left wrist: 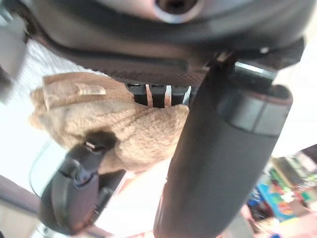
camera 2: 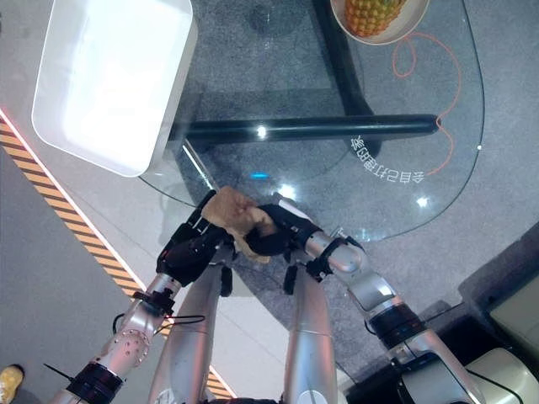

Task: Wipe the table with a cloth and put it in the basket.

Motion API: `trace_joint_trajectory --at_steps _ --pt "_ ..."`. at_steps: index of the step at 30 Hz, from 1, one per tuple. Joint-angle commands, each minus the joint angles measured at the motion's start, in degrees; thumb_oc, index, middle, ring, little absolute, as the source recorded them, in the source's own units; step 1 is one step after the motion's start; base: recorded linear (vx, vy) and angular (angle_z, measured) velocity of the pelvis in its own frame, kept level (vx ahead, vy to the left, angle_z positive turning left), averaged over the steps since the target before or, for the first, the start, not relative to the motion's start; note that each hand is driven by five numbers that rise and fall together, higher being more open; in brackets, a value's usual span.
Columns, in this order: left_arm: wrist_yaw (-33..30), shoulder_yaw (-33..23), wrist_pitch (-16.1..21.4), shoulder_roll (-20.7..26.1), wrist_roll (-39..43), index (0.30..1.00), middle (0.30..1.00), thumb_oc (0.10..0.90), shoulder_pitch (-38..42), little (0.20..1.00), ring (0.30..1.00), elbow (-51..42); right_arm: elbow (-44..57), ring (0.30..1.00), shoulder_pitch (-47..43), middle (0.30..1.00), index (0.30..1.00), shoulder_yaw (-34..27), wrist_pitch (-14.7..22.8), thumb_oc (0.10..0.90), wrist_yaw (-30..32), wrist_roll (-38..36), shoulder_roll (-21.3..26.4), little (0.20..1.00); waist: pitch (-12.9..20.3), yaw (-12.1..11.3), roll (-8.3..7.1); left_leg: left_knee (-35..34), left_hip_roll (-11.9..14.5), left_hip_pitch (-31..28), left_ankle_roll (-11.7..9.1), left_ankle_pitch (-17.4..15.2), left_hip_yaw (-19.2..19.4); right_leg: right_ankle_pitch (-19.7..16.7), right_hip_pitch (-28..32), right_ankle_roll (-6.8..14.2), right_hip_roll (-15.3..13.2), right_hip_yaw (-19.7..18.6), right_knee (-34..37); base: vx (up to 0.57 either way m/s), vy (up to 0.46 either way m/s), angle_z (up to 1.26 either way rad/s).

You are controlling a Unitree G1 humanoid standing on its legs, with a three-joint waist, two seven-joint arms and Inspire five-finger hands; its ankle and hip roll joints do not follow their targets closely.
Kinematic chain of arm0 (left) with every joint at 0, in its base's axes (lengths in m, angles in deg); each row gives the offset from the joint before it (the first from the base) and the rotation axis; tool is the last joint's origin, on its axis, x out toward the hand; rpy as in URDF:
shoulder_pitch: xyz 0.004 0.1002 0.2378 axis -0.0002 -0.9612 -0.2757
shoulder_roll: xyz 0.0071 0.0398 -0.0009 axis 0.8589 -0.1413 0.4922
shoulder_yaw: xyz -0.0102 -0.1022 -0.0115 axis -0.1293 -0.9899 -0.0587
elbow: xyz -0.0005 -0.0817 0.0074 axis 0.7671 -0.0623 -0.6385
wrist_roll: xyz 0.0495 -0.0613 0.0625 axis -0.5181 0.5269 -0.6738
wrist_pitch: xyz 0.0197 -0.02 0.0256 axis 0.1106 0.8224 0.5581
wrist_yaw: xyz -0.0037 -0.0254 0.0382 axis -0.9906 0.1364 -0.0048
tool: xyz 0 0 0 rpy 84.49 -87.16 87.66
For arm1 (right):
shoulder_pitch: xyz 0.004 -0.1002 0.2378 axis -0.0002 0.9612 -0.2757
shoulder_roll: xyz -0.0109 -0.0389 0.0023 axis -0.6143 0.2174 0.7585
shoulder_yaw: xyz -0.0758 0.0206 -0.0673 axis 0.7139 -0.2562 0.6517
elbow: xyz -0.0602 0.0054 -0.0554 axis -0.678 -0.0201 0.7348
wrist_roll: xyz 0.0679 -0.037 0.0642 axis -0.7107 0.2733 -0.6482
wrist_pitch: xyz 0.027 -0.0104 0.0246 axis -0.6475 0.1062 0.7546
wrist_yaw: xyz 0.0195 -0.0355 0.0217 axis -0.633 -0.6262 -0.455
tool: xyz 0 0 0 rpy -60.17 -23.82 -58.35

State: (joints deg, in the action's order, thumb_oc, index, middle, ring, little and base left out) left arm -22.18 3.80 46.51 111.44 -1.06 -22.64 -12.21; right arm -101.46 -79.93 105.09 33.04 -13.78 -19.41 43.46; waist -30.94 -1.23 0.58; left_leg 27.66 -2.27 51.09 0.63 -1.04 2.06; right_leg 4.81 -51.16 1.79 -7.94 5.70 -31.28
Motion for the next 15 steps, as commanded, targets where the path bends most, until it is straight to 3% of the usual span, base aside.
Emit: trace_joint_trajectory --at_steps 1,15 --pt "-3.71 4.48 -2.77 -3.16 -4.33 0.900 0.900 0.800 1.95 0.900 0.900 -7.58 11.62 0.300 0.22 0.300 0.300 10.88 6.39 0.100 -10.93 -2.74 -3.33 0.200 1.15 -0.63 2.40 -0.29 -1.64 -1.20 3.22 -1.93 0.68 -4.55 0.59 -0.63 4.07 -0.04 3.97 0.00 -0.003 0.05" --pt "-11.79 5.73 -4.13 -3.03 -3.25 0.900 0.900 0.800 0.78 0.900 0.900 -7.12 13.77 0.300 0.69 0.300 0.300 13.56 7.25 0.100 -13.06 -2.76 -3.60 0.200 1.15 -1.09 2.87 -0.89 -2.16 -1.18 3.26 -1.40 0.41 -4.66 0.59 -0.42 4.00 0.28 4.50 0.00 0.000 0.01"
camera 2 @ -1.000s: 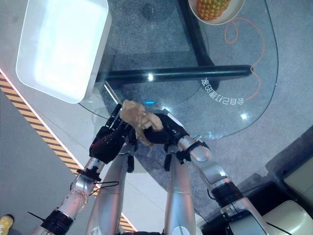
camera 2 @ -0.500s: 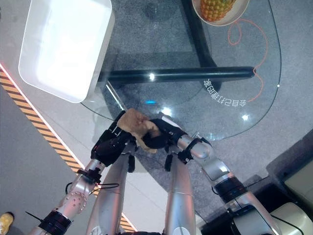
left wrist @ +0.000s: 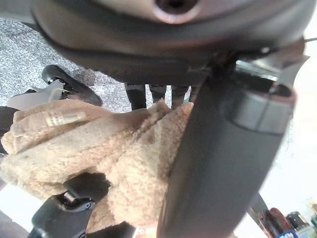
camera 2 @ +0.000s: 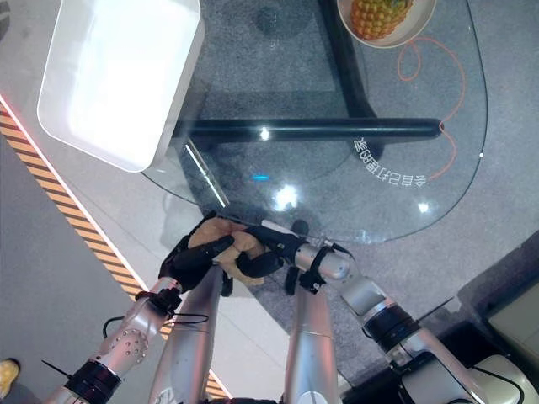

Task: Wipe the table with a cloth and put it in the basket.

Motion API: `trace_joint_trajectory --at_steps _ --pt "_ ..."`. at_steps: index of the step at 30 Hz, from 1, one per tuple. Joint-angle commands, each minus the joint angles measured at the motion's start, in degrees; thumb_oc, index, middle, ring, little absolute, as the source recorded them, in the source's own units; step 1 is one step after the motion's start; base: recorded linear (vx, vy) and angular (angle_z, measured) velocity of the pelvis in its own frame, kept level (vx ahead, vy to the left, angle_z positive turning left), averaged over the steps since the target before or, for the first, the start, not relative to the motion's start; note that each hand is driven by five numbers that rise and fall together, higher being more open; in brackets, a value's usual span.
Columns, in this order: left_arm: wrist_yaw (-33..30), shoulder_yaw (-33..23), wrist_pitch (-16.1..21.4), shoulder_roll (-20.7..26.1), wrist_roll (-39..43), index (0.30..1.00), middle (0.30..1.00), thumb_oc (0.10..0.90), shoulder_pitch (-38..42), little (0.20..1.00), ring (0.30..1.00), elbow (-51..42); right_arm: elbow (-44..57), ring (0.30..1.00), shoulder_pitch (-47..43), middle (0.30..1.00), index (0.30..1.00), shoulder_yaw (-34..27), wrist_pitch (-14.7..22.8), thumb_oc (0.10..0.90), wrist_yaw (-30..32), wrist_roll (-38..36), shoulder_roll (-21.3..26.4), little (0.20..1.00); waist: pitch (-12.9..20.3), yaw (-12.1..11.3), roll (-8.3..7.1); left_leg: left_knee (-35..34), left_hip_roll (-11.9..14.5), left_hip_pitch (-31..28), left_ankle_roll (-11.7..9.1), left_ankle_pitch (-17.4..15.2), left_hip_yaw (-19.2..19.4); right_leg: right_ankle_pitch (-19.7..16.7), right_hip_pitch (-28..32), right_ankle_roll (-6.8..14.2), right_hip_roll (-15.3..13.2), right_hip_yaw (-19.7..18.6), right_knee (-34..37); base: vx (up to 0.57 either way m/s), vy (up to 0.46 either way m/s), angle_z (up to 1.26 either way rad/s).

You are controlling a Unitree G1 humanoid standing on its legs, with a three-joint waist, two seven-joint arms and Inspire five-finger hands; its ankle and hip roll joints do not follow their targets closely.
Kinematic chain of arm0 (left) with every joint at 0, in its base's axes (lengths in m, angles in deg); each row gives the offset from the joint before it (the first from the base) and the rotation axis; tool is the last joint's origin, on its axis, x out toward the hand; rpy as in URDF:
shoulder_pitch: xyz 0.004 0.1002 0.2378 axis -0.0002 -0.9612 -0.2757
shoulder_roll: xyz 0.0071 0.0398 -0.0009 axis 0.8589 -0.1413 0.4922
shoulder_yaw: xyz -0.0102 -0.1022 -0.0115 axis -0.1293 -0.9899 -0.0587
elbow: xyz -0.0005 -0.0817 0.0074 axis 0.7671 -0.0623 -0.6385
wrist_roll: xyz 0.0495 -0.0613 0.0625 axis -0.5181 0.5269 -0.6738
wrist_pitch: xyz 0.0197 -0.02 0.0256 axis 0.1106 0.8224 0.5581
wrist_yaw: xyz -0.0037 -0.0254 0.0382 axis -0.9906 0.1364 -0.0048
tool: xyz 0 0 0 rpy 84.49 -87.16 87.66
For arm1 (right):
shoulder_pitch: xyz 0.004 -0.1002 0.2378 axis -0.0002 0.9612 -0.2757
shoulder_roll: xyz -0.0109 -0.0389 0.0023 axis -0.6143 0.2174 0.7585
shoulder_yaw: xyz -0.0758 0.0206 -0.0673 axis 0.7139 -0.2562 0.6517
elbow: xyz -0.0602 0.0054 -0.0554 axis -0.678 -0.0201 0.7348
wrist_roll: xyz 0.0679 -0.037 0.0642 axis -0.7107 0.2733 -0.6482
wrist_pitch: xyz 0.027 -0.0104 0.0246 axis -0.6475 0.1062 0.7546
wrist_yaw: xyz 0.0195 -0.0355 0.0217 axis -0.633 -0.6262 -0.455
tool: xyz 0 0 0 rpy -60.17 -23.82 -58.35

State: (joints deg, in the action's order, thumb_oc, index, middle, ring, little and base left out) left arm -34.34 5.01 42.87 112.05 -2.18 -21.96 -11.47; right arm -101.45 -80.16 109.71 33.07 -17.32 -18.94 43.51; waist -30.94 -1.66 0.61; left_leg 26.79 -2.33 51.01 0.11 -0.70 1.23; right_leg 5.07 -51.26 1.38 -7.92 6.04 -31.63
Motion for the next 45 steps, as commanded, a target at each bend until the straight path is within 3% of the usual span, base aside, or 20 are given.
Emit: trace_joint_trajectory --at_steps 1,2,3,4,5,15,22,30,32,33,34,39,45 --pt "0.14 4.41 0.26 -4.01 -1.53 0.900 0.900 0.800 0.10 0.900 0.900 -7.86 14.09 0.300 0.89 0.300 0.300 9.23 6.67 0.100 -9.66 -3.08 -3.86 0.200 1.15 -0.67 2.79 -0.21 -2.09 -1.18 3.76 -1.66 1.30 -4.93 0.71 0.01 3.99 -0.01 4.94 0.00 0.000 0.00" --pt "0.14 4.28 0.78 -4.31 -0.77 0.900 0.900 0.800 0.06 0.900 0.900 -7.94 14.16 0.300 0.90 0.300 0.300 9.30 6.43 0.100 -9.59 -2.97 -3.93 0.200 1.15 -0.69 2.76 -0.29 -2.10 -1.19 3.73 -1.68 1.34 -4.86 0.75 0.00 3.97 0.05 5.04 0.00 0.000 0.00" --pt "-0.04 4.16 0.86 -4.43 -0.11 0.848 0.848 0.740 0.03 0.840 0.848 -8.06 14.08 0.300 0.89 0.300 0.300 9.35 6.27 0.100 -9.36 -2.92 -4.00 0.200 1.15 -0.70 2.79 -0.35 -2.13 -1.26 3.71 -1.70 1.38 -4.84 0.82 0.00 3.94 0.08 5.17 0.00 0.000 0.00" --pt "0.35 4.13 0.92 -4.48 0.28 0.486 0.486 0.317 -0.04 0.417 0.486 -8.17 14.11 0.300 0.89 0.300 0.300 9.44 6.09 0.100 -8.97 -2.93 -4.02 0.200 1.15 -0.74 2.81 -0.44 -2.14 -1.30 3.71 -1.66 1.38 -4.90 0.85 0.02 3.90 0.12 5.29 0.00 0.000 0.00" --pt "0.80 4.17 1.26 -4.52 0.65 0.300 0.300 0.100 -0.09 0.200 0.300 -8.38 14.00 0.300 0.88 0.300 0.300 9.54 5.92 0.100 -8.41 -2.98 -4.03 0.200 1.15 -0.78 2.85 -0.52 -2.13 -1.34 3.69 -1.59 1.42 -4.98 0.94 0.04 3.84 0.15 5.40 0.00 0.000 0.00" --pt "2.75 3.73 2.96 -4.91 2.96 0.300 0.300 0.100 -0.73 0.200 0.300 -8.62 12.74 0.300 1.14 0.300 0.300 7.85 7.20 0.100 -3.56 -3.52 -3.56 0.200 1.15 -0.76 2.66 -0.22 -1.94 -1.45 3.71 -1.83 1.65 -5.04 1.02 0.06 3.71 0.37 5.18 0.00 0.000 0.00" --pt "2.89 3.00 2.92 -5.32 2.66 0.300 0.300 0.100 -0.66 0.200 0.300 -8.99 11.84 0.300 2.00 0.300 0.300 4.49 8.54 0.100 4.47 -2.68 -4.26 0.200 1.15 -0.48 2.31 -0.20 -1.81 -1.84 3.89 -2.11 1.79 -5.13 1.33 0.20 3.66 0.39 5.08 0.00 0.000 0.00" --pt "4.05 1.54 4.15 -5.79 3.24 0.300 0.300 0.100 -1.03 0.200 0.300 -8.59 11.79 0.300 3.00 0.300 0.300 1.34 8.20 0.100 7.59 -2.63 -4.75 0.200 1.15 -0.21 2.08 -0.18 -1.71 -2.10 4.07 -2.48 1.89 -5.09 1.47 0.32 3.63 0.27 4.95 0.00 0.000 0.00" --pt "4.66 1.25 4.40 -6.01 3.10 0.300 0.300 0.100 -1.05 0.200 0.300 -8.26 11.20 0.441 3.20 0.441 0.441 0.60 8.67 0.265 9.64 -2.85 -5.05 0.365 1.15 -0.19 1.98 -0.06 -1.64 -2.28 4.13 -2.65 1.99 -5.11 1.61 0.37 3.55 0.32 4.84 0.00 0.000 0.00" --pt "4.75 1.06 4.40 -6.14 2.97 0.300 0.300 0.100 -1.07 0.200 0.300 -8.20 11.30 0.860 3.37 0.860 0.860 0.10 8.89 0.753 11.38 -2.89 -5.27 0.853 1.15 -0.17 1.91 -0.11 -1.59 -2.45 4.12 -2.70 2.02 -5.10 1.78 0.40 3.50 0.38 4.84 0.00 0.000 0.00" --pt "4.49 1.00 4.43 -6.22 2.90 0.300 0.300 0.100 -1.06 0.200 0.300 -8.43 11.30 0.900 3.51 0.900 0.900 -0.44 9.00 0.800 12.67 -3.11 -5.55 0.900 1.15 -0.14 1.87 -0.13 -1.58 -2.49 4.12 -2.70 2.05 -5.16 1.88 0.43 3.51 0.35 4.98 0.00 0.000 0.00" --pt "4.11 0.32 4.77 -6.79 2.38 0.300 0.300 0.100 -1.28 0.200 0.300 -8.54 11.46 0.900 4.74 0.900 0.900 -4.15 11.79 0.800 20.18 -2.33 -6.74 0.900 1.15 0.26 1.70 0.04 -1.33 -2.53 4.30 -3.09 2.28 -5.03 1.85 0.56 3.49 0.15 4.62 0.00 0.000 0.00" --pt "3.63 -0.99 4.53 -7.19 1.83 0.300 0.300 0.100 -2.24 0.200 0.300 -8.70 13.43 0.900 6.87 0.900 0.900 -8.20 12.34 0.800 25.17 -0.63 -7.24 0.900 1.15 0.83 1.45 0.13 -1.13 -2.89 4.59 -3.64 2.59 -4.97 2.02 0.72 3.63 -0.20 4.37 0.00 0.000 0.00"
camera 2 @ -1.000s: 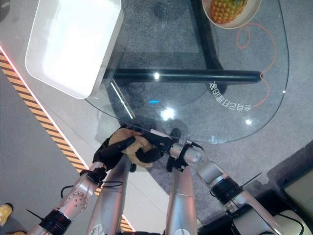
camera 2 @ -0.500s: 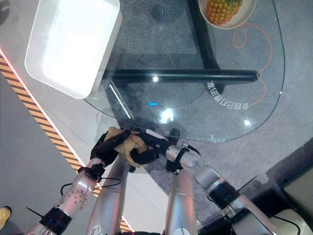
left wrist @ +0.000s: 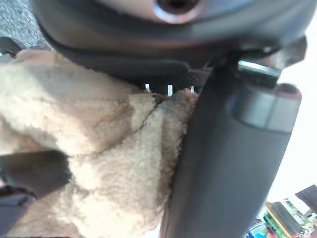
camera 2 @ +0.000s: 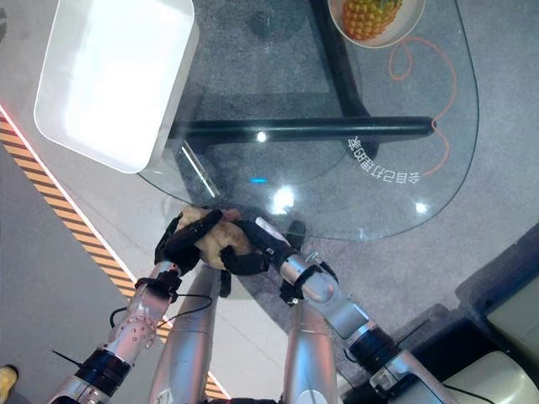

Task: Wipe the table with a cloth and put it in the basket.

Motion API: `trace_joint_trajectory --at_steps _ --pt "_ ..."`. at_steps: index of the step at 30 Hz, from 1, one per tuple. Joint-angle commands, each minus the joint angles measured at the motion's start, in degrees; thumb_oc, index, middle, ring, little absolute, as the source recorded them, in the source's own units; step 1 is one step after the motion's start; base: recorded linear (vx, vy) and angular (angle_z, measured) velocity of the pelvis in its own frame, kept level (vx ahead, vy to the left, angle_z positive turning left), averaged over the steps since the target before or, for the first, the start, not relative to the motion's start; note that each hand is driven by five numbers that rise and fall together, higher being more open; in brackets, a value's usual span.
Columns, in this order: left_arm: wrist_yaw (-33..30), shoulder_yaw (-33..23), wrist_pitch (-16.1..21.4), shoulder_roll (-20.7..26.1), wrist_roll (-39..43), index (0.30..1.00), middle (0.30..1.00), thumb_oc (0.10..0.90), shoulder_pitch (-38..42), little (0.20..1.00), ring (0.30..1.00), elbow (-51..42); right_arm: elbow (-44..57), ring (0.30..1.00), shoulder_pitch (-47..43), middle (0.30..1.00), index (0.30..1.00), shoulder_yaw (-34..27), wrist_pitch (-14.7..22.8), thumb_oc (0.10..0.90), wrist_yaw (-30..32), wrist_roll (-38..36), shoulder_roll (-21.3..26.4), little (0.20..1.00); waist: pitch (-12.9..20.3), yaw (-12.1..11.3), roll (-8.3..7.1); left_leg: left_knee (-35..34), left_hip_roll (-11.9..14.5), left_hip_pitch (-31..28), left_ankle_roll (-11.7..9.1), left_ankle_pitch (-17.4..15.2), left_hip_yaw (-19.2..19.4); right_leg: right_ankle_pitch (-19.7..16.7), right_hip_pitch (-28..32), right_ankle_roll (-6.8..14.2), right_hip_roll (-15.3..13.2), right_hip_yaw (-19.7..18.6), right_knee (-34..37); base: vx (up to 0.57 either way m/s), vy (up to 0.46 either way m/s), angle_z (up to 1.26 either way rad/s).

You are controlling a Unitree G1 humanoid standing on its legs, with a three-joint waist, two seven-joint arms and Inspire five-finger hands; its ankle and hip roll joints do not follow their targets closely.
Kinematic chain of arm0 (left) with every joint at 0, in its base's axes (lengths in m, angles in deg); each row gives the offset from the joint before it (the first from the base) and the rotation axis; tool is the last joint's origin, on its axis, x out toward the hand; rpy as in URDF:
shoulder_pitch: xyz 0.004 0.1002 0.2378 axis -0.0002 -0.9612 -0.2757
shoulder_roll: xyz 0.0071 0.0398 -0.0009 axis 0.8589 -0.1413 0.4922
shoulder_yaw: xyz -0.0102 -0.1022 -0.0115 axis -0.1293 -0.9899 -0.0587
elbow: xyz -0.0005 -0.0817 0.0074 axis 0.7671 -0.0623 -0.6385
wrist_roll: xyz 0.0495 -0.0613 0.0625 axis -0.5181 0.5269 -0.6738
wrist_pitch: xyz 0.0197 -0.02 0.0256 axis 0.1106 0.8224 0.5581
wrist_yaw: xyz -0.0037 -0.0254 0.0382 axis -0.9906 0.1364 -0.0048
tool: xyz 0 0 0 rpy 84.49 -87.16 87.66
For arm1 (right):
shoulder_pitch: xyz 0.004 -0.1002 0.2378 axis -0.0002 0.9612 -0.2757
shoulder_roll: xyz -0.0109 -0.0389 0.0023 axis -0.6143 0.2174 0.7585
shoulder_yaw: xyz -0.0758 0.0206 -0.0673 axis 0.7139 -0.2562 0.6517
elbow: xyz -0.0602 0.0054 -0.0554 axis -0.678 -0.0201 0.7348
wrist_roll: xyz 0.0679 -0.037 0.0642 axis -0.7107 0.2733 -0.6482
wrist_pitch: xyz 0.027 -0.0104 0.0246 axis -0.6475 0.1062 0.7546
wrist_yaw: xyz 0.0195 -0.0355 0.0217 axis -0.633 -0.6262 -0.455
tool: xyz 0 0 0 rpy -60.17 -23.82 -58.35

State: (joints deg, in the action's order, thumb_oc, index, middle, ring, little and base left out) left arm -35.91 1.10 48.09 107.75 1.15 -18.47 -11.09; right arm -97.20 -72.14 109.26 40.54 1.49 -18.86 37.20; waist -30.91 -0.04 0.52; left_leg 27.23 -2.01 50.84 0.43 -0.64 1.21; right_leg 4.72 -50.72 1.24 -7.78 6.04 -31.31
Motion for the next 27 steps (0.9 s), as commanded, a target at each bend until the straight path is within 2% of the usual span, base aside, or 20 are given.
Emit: trace_joint_trajectory --at_steps 1,5,19,27 --pt "5.23 2.87 -0.70 -2.87 -1.51 0.300 0.300 0.100 -5.81 0.200 0.300 -9.09 9.24 0.900 -1.01 0.900 0.900 -7.89 4.87 0.800 6.43 -0.62 -0.95 0.900 1.12 -0.78 1.53 -0.30 -1.44 -2.73 4.29 -3.72 2.62 -4.63 1.47 0.87 3.50 -0.22 4.01 0.00 0.000 0.00" --pt "5.98 2.04 -0.65 -3.05 -1.78 0.300 0.300 0.100 -6.75 0.200 0.300 -8.77 10.15 0.900 0.48 0.900 0.900 -9.98 4.97 0.800 7.17 0.23 -1.08 0.900 1.12 -0.49 1.40 -0.40 -1.32 -2.89 4.46 -3.97 2.66 -4.63 1.43 0.97 3.67 -0.44 3.79 0.01 0.000 -0.03" --pt "6.82 1.00 -0.30 -3.44 -1.81 0.300 0.300 0.100 -7.02 0.200 0.300 -8.14 10.40 0.900 1.59 0.900 0.900 -11.59 6.08 0.800 8.83 -0.84 -1.88 0.900 1.12 -0.28 1.06 -0.41 -0.95 -2.91 4.24 -4.29 2.76 -4.11 1.74 0.84 3.77 -0.30 3.89 0.00 0.000 0.00" --pt "6.94 0.58 0.39 -3.94 -2.34 0.300 0.300 0.100 -7.61 0.200 0.300 -8.16 11.91 0.900 3.53 0.900 0.900 -13.88 8.45 0.800 8.38 -5.70 -2.90 0.900 1.12 0.16 0.62 -0.21 -0.58 -2.87 4.21 -4.66 3.03 -4.03 1.64 0.79 3.83 -0.27 3.68 0.00 0.000 0.00"
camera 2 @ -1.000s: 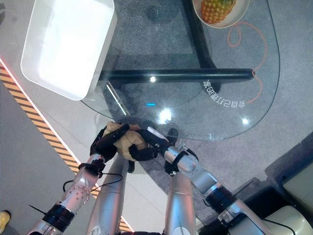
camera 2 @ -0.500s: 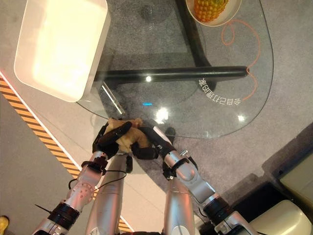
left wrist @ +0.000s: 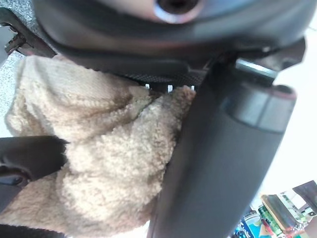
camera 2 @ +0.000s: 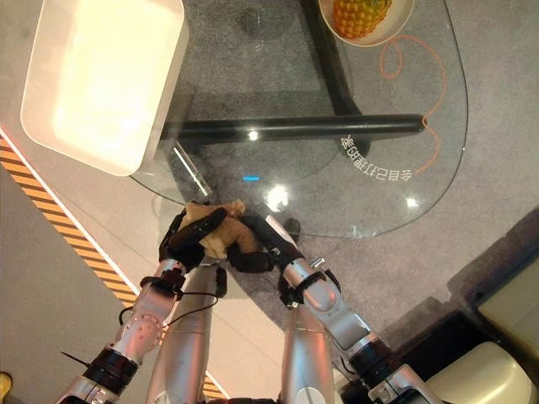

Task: Wipe the table with a cloth and put it in the basket.

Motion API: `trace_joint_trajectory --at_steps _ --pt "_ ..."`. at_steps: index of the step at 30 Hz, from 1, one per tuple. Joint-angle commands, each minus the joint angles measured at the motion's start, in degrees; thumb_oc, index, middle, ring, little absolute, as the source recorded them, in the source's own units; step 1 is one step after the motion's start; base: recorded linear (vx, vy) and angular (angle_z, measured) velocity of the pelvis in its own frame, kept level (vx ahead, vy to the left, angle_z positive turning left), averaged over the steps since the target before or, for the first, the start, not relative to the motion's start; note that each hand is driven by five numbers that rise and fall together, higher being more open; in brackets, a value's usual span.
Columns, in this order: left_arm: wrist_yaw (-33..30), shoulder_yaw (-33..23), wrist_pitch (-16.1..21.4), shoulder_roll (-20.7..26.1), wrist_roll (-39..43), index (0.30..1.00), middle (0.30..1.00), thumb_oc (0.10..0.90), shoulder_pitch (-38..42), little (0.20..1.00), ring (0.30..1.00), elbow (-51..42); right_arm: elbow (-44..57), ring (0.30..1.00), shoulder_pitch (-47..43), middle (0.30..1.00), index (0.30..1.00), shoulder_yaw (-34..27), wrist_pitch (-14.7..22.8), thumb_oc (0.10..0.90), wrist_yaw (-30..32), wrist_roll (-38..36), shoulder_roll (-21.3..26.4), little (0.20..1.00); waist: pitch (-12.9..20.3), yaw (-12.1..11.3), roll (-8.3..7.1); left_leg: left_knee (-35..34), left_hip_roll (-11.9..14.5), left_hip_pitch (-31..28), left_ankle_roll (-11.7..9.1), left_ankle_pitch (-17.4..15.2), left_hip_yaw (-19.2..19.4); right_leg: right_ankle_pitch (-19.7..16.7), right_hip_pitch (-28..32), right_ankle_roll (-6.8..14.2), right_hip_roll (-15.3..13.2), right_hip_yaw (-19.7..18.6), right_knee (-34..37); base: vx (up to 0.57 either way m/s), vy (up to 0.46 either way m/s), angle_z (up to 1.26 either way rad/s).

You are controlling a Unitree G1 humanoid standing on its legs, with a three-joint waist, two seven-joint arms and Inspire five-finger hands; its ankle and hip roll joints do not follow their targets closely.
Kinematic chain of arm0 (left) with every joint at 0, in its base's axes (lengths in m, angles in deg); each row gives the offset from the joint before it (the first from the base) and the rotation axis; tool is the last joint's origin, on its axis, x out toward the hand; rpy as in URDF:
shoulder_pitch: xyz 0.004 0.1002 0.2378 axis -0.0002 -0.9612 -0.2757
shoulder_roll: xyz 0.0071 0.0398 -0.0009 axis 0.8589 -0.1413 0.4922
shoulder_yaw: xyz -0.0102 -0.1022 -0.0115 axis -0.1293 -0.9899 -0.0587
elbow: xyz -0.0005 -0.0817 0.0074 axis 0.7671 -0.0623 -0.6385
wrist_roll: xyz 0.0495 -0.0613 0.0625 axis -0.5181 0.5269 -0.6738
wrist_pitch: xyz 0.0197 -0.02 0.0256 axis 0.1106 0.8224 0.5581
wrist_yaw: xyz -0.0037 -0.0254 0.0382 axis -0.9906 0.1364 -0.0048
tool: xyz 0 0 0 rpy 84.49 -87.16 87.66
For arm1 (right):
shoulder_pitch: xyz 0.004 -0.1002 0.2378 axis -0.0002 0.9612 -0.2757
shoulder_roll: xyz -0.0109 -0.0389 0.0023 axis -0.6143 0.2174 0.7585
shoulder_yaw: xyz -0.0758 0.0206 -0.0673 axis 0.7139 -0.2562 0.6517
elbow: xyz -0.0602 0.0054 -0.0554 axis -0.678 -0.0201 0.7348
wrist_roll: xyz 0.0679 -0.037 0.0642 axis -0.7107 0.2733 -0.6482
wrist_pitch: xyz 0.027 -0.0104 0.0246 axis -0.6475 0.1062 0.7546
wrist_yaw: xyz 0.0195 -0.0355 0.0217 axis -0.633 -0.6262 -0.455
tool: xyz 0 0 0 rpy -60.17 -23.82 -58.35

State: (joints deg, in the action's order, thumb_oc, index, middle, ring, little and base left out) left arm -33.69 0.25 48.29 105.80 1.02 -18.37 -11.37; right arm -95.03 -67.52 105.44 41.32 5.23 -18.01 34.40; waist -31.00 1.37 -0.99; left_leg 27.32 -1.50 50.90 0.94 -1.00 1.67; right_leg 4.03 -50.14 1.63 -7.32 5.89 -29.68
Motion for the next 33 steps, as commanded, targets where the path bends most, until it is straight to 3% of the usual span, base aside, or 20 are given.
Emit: trace_joint_trajectory --at_steps 1,16,26,28,33 --pt "4.65 1.40 0.30 -1.91 -2.19 0.300 0.300 0.100 -7.91 0.200 0.300 -8.12 10.04 0.900 -0.78 0.900 0.900 -10.31 7.86 0.800 4.55 -7.05 -0.20 0.900 1.20 -1.23 2.15 -0.23 -1.08 -2.91 3.69 -4.35 2.57 -3.27 1.00 0.41 3.40 -0.17 1.89 0.00 0.000 0.00" --pt "5.53 0.73 1.79 -2.37 -2.53 0.300 0.300 0.100 -8.36 0.200 0.300 -8.29 10.02 0.900 1.35 0.900 0.900 -11.33 10.57 0.800 3.14 -10.71 -2.12 0.900 1.20 -0.97 2.09 0.12 -0.99 -2.69 3.71 -4.58 2.53 -3.01 0.81 0.17 3.63 -0.48 1.61 0.00 0.000 -0.01" --pt "5.43 0.71 2.14 -2.45 -2.24 0.300 0.300 0.100 -8.13 0.200 0.300 -8.38 10.12 0.900 1.34 0.900 0.900 -11.04 10.22 0.800 2.78 -11.17 -2.34 0.900 1.20 -1.00 1.83 0.22 -0.85 -2.83 3.55 -4.55 2.47 -3.02 1.15 0.10 3.62 -0.39 1.71 0.00 0.000 0.00" --pt "5.42 0.70 2.92 -2.37 -2.29 0.300 0.300 0.100 -8.19 0.200 0.300 -8.40 10.19 0.900 1.30 0.900 0.900 -11.06 10.00 0.800 2.83 -11.25 -2.23 0.900 1.20 -1.01 1.88 0.21 -0.83 -2.79 3.56 -4.48 2.46 -3.10 1.04 0.13 3.63 -0.44 1.62 0.00 0.000 0.00" --pt "5.29 -0.64 8.85 -2.70 -1.67 0.300 0.300 0.100 -8.60 0.200 0.300 -9.19 10.10 0.900 1.54 0.900 0.900 -11.32 9.42 0.800 2.53 -11.51 -2.27 0.900 1.20 -1.08 1.87 -0.25 -0.90 -3.37 3.62 -4.40 2.54 -3.06 1.44 0.03 3.86 -0.56 1.89 0.00 0.000 0.00"
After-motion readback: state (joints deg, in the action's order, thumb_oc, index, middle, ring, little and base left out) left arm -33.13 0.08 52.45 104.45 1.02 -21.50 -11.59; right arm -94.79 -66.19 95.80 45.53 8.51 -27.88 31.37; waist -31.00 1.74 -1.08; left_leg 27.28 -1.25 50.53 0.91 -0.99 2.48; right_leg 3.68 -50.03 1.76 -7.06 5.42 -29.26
